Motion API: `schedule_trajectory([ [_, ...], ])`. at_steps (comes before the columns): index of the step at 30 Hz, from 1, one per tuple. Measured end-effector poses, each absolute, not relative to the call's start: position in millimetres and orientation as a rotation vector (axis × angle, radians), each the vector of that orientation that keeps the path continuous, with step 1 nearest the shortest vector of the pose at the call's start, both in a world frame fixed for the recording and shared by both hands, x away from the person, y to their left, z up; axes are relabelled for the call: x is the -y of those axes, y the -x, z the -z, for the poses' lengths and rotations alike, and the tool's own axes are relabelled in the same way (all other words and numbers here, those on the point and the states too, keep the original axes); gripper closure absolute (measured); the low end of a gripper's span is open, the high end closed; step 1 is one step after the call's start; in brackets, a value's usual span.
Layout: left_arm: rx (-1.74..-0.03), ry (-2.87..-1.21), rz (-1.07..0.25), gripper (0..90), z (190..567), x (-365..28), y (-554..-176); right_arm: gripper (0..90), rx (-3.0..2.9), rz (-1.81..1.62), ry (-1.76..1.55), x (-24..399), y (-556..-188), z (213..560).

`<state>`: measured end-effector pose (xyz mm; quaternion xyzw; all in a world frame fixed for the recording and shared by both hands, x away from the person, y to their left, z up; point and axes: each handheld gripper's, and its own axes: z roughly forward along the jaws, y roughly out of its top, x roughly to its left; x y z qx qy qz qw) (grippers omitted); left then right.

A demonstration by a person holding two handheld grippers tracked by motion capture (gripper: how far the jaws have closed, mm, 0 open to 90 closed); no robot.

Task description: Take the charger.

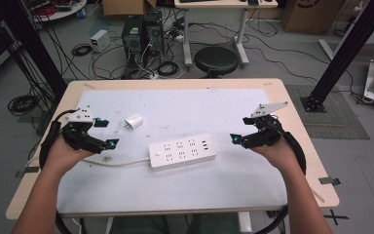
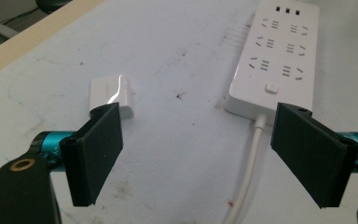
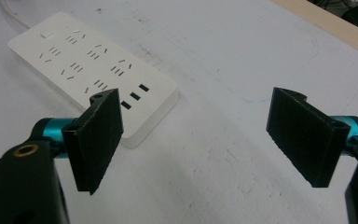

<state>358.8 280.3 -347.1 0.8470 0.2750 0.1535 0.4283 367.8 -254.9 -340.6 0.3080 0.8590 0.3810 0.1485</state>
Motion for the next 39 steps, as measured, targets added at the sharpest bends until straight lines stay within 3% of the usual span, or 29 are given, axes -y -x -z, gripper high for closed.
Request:
schedule_trajectory([
  [14,-0.783,-2.089,-0.402,16.7,349.5,-261.1,-404.0,19.0,-2.471,-1.077,-0.883,254.4,-368.7,340.3],
  [25,-0.938,-2.120,-0.382,16.7,392.2,-248.6,-465.9,19.0,-2.473,-1.050,-0.896,250.7,-368.4,345.2],
  [39,-1.003,-2.167,-0.363,16.7,428.3,-243.8,-485.5,19.0,-2.480,-1.044,-0.922,246.5,-370.1,351.3],
])
